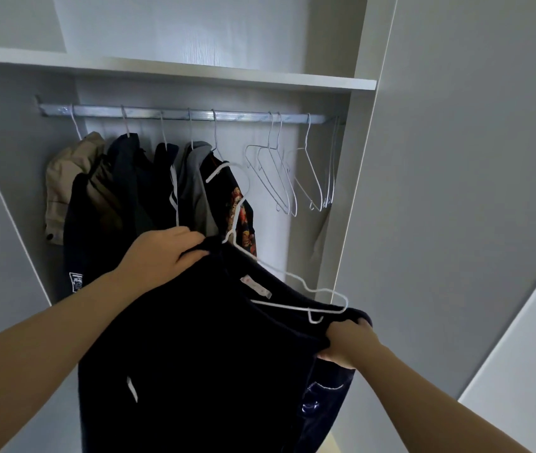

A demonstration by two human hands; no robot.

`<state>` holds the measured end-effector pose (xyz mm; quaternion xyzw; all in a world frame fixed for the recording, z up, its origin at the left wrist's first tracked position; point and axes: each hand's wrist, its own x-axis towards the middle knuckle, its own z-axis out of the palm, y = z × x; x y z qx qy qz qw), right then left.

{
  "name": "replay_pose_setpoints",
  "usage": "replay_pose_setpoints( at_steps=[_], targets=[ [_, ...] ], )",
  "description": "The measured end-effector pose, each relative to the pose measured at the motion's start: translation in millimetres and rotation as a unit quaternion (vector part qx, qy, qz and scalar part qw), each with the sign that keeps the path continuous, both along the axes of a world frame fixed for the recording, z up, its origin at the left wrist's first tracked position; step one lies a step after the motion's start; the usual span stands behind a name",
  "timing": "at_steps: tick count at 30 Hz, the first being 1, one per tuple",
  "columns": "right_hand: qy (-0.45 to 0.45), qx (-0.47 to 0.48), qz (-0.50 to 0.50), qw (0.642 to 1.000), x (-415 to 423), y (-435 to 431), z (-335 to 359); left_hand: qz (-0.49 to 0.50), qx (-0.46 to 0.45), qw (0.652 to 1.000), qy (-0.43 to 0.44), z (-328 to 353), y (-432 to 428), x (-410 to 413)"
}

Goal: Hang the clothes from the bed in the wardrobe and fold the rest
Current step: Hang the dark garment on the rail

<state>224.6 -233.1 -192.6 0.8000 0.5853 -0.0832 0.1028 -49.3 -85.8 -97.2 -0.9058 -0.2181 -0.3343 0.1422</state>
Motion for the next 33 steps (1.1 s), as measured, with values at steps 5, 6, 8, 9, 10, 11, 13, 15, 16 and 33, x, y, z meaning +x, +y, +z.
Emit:
replay_pose_setpoints(
  at_steps=[5,6,8,9,10,11,13,15,16,33],
  targets=[
    [-0.058,0.008,-0.020,0.998,-10.0,8.2,6.4,-0.001,0.023,0.999,0.040,-9.4,3.3,-16.4],
    [-0.063,0.007,-0.038,0.997,-13.1,10.0,10.9,-0.002,0.024,0.999,0.035,-9.8,3.7,-19.3],
    [-0.052,0.010,-0.064,0.997,-14.0,11.8,19.9,-0.004,0.021,0.999,0.024,-10.5,5.6,-24.9],
    [-0.025,0.015,-0.062,0.998,-11.9,13.0,23.1,-0.004,0.019,1.000,0.020,-10.6,6.4,-27.3],
    [0.007,0.026,-0.048,0.999,-9.4,14.2,25.6,-0.002,0.017,1.000,0.019,-10.6,6.1,-28.5],
    [0.036,0.043,-0.028,0.998,-7.5,15.9,28.0,-0.001,0.019,1.000,0.019,-10.9,5.3,-28.7],
    [0.059,0.087,-0.005,0.994,-5.3,18.8,33.3,0.004,0.021,0.999,0.025,-12.0,3.0,-26.4],
    [0.049,0.107,0.006,0.993,-5.0,18.8,40.4,0.012,0.010,0.999,0.041,-11.2,-0.4,-21.0],
    [0.043,0.108,0.017,0.993,-5.2,18.0,44.4,0.013,0.004,0.999,0.048,-9.7,-1.8,-18.0],
    [0.298,0.287,-0.064,0.908,-22.2,5.3,55.3,-0.038,-0.295,0.953,-0.065,-25.7,-33.1,38.8]
  ],
)
